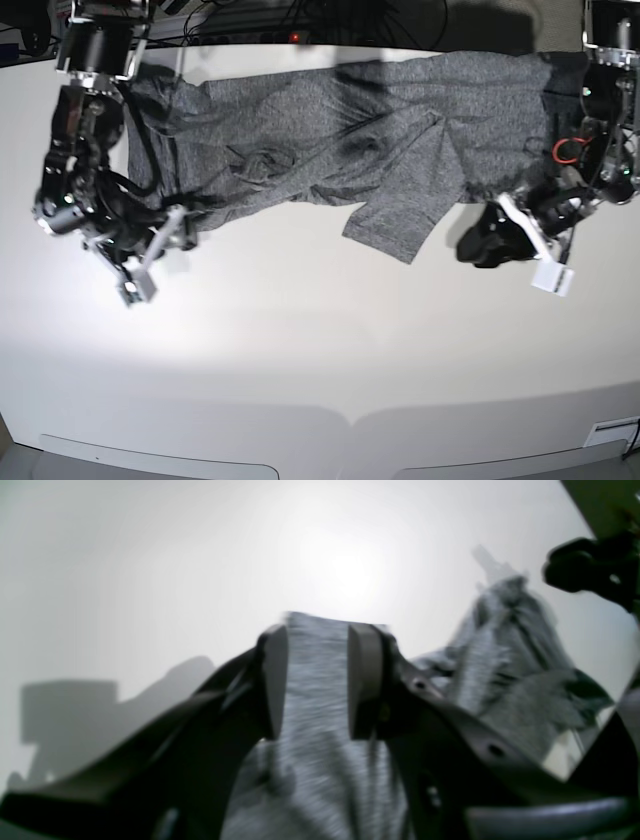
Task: Fold the T-shirt properly
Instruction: 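Move the left gripper over the shirt and press the folded layers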
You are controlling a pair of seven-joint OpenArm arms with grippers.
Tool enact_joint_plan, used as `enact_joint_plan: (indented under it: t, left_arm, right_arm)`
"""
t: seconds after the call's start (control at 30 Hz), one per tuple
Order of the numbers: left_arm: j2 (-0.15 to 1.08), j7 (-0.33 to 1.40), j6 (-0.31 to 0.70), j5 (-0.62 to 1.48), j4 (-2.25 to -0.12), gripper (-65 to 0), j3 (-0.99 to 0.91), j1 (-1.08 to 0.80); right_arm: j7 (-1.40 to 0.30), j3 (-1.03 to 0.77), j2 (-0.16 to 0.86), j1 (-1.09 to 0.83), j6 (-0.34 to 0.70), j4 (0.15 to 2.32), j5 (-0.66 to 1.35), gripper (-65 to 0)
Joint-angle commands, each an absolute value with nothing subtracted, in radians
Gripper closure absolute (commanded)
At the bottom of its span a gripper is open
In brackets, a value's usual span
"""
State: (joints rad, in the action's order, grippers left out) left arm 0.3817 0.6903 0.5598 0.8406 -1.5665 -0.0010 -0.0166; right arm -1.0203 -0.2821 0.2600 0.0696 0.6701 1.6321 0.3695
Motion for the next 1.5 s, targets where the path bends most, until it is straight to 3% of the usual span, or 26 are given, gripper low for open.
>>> enact_joint_plan:
  t: [0.0, 0.23, 0.5, 0.6, 0.97, 1.27, 1.33, 1.4, 1.47]
  left_arm:
    - [0.378, 0.658, 0.566, 0.833, -1.586, -20.0, 0.022, 0.003]
    - [0.265, 0.579, 0.413, 0.483, -1.586, -20.0, 0.238, 0.004]
    - [0.115, 0.574, 0.178, 0.094, -1.586, -20.0, 0.386, 0.006]
    - [0.058, 0.566, 0.137, 0.009, -1.576, -20.0, 0.400, 0.018]
    - [0.012, 0.626, 0.097, 0.036, -1.312, -20.0, 0.400, 0.167]
    - [0.014, 0.636, 0.101, 0.082, -1.301, -20.0, 0.401, 0.162]
    - [0.016, 0.636, 0.101, 0.071, -1.301, -15.6, 0.401, 0.157]
    - [0.020, 0.636, 0.101, 0.053, -1.301, -2.8, 0.401, 0.151]
    - [0.020, 0.636, 0.101, 0.052, -1.301, 0.0, 0.401, 0.149]
  right_arm:
    - [-0.993, -0.302, 0.281, 0.076, 0.672, 1.649, 0.386, -32.1]
    - [-0.983, -0.367, 0.316, 0.014, 0.672, 1.648, 0.389, -32.1]
    - [-0.985, -0.373, 0.313, 0.010, 0.672, 1.647, 0.397, -32.1]
    - [-0.987, -0.373, 0.313, 0.008, 0.672, 1.647, 0.397, -32.1]
    - [-1.017, -0.373, 0.313, 0.002, 0.672, 1.647, 0.397, -32.1]
    - [-0.999, -0.373, 0.313, 0.002, 0.672, 1.647, 0.397, -32.1]
    - [-0.999, -0.373, 0.313, 0.002, 0.672, 1.647, 0.397, -32.1]
    - [-0.999, -0.373, 0.313, 0.002, 0.672, 1.647, 0.397, -32.1]
    - [-0.999, -0.373, 0.313, 0.002, 0.672, 1.647, 0.397, -32.1]
